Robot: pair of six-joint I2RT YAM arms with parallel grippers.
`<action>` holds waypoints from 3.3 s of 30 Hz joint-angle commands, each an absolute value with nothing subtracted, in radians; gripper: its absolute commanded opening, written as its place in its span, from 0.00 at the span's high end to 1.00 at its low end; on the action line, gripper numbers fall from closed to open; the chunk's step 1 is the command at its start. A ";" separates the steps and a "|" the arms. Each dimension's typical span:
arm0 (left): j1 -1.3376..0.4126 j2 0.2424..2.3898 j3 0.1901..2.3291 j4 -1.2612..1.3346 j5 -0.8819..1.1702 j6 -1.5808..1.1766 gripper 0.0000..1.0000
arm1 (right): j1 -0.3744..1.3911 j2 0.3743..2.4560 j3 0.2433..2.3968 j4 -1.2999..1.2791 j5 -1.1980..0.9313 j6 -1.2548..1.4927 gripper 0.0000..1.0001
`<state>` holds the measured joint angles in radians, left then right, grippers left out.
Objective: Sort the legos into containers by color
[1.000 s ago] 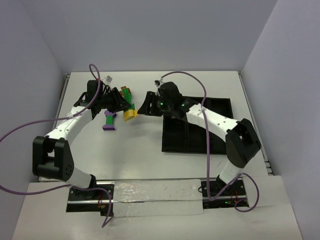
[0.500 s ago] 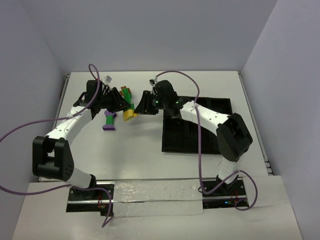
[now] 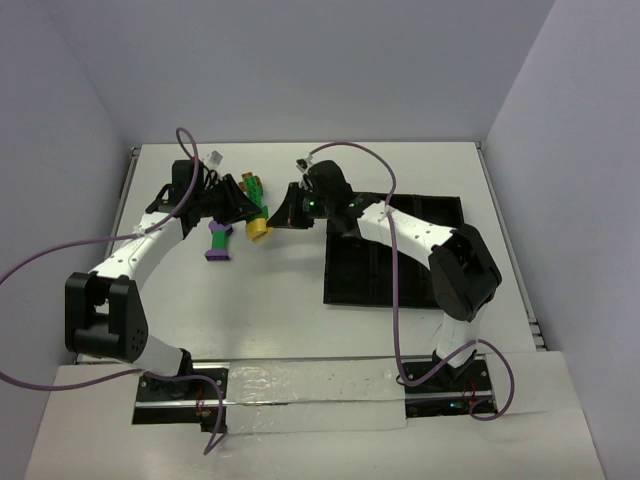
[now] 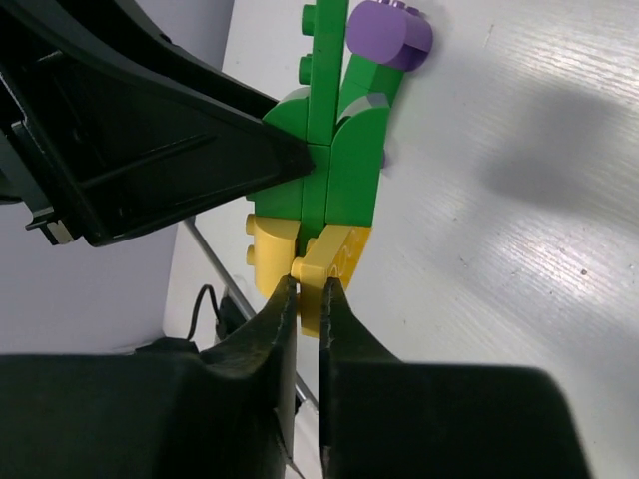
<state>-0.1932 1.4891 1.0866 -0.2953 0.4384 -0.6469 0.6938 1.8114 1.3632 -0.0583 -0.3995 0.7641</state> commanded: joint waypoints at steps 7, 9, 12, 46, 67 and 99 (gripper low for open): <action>-0.187 1.504 1.094 -0.244 0.476 -0.653 1.00 | 0.696 1.819 1.358 -0.020 -0.370 0.768 1.00; -0.187 1.506 1.094 -0.241 0.476 -0.654 1.00 | 0.696 1.824 1.359 -0.035 -0.347 0.769 1.00; -0.187 1.505 1.098 -0.246 0.472 -0.654 1.00 | 0.694 1.819 1.347 -0.062 -0.307 0.765 1.00; -0.167 1.451 1.220 -0.526 0.089 -0.676 1.00 | 0.451 1.207 0.999 -0.236 -0.131 0.566 1.00; -0.167 1.451 1.216 -0.510 0.108 -0.710 1.00 | 0.505 1.165 0.735 -0.101 -0.072 0.525 1.00; -0.233 1.440 1.091 -0.355 0.177 -0.936 1.00 | 0.750 1.462 1.202 -0.176 -0.355 0.497 0.30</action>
